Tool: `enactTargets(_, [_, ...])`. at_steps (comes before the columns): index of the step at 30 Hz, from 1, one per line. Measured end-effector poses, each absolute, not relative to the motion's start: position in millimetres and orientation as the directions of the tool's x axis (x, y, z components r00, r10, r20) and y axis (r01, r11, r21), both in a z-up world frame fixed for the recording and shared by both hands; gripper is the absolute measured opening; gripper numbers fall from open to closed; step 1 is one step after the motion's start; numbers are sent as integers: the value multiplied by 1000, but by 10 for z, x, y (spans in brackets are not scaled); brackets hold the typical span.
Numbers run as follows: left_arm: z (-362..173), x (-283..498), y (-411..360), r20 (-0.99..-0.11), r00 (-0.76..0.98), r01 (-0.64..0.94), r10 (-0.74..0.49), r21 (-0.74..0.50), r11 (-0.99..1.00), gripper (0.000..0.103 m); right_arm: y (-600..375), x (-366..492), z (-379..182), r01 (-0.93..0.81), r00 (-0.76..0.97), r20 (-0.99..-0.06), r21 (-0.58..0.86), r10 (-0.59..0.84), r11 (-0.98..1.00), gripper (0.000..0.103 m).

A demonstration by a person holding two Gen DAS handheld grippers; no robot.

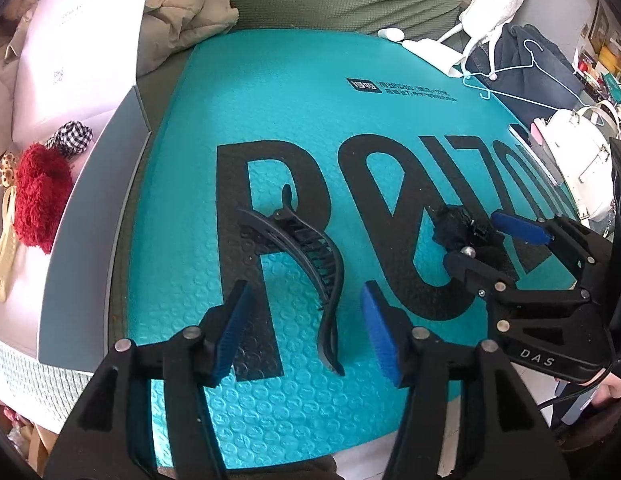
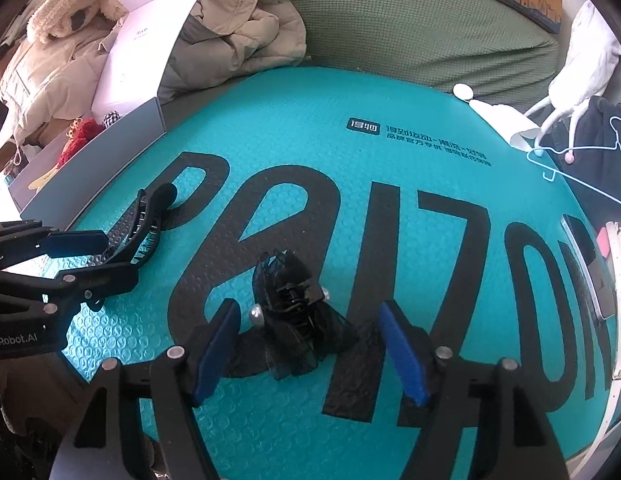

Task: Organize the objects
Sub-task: 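Grasp the black claw clip with the left tool while the right tool grasps the black bow clip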

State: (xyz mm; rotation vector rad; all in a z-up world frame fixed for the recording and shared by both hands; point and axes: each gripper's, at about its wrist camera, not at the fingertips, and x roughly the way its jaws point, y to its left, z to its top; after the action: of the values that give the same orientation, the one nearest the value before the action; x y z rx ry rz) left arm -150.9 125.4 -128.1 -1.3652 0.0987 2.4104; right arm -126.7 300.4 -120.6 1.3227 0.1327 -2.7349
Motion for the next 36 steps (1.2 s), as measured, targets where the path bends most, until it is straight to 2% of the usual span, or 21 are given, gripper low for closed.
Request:
enactTargets(13, [-1377, -1725, 1445, -829, -505, -369, 241, -45, -928, 55, 3011, -1306, -1262, 129, -657, -751, -28, -64, -991, 72])
enactTargets(15, [-1377, -1723, 1452, -824, -510, -371, 246, -47, -927, 45, 3012, -1296, -1265, 126, -660, -748, -22, -68, -992, 69])
enactTargets(16, [-1376, -1719, 1461, -822, -517, -365, 238, -40, -930, 32, 3013, -1290, -1267, 122, -664, -745, -20, -67, -992, 66])
enactTargets(17, [-1375, -1718, 1460, -820, -520, -363, 238, -39, -931, 24, 3010, -1286, -1268, 119, -667, -742, -20, -65, -993, 61])
enactTargets(19, [-1378, -1726, 1457, -819, -517, -368, 249, -50, -928, 20, 3010, -1278, -1264, 113, -672, -738, -24, -59, -993, 51])
enactTargets(20, [-1379, -1726, 1457, -819, -516, -370, 252, -52, -928, 20, 3013, -1278, -1259, 108, -675, -736, -27, -53, -994, 39])
enactTargets(36, [-1316, -1651, 1467, -826, -482, -380, 291, -102, -919, 20, 3185, -1244, -1193, 35, -649, -760, 33, -47, -999, 39])
